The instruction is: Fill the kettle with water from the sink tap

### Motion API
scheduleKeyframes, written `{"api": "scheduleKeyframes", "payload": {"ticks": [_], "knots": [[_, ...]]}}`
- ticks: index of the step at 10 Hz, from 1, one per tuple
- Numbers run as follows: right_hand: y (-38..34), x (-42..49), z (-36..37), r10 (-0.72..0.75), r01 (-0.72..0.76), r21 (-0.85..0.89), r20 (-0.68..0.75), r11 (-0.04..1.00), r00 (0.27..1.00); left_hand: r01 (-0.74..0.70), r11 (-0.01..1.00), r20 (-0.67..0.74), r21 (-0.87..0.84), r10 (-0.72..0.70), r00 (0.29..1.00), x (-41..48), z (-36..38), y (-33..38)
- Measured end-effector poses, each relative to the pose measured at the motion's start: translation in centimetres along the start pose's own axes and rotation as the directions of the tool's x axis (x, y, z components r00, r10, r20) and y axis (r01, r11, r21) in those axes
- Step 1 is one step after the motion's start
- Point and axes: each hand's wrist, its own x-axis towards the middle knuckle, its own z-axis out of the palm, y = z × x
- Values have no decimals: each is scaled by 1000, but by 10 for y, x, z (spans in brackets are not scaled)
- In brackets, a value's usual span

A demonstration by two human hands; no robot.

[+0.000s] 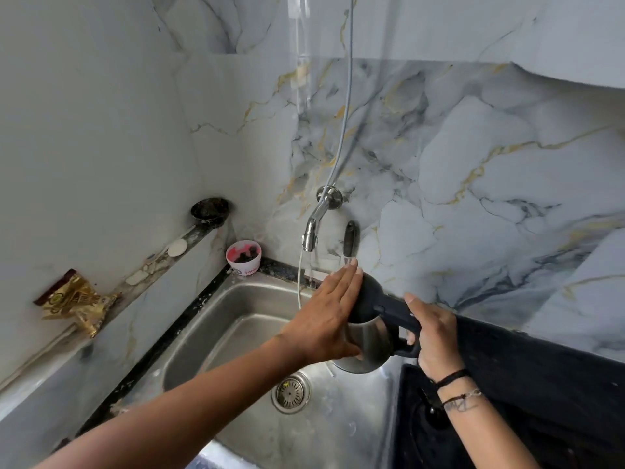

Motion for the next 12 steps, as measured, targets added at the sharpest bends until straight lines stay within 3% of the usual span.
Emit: {"api": "scheduleKeyframes", "payload": {"ticks": [2,3,4,5,7,10,11,12], "knots": [[-20,-17,-40,-63,63,8,17,998,998,-21,994,-127,-104,7,992,-14,15,49],[-22,-22,-80,-40,40,-1,21,999,999,215,947,-224,-238,-269,937,-22,44,83],[-14,-27,-108,2,-2,-17,-3,1000,1000,343,765,-84,-544,-457,885,-28,68,103],[7,-34,-151,31,-33,-59,-25,998,999,340,585,30,-737,-474,880,-34,111,124],[29,-36,-214,128,-131,-36,-80,991,988,377,500,96,-779,-500,861,-19,167,159],[40,-46,-242,162,-164,-18,-87,986,983,441,536,149,-720,-501,853,-13,195,175],[47,-47,-244,170,-173,-74,-48,982,984,458,594,155,-661,-489,858,-15,187,180],[40,-48,-247,117,-121,-139,-41,983,992,443,584,172,-680,-459,871,-12,177,181]]}}
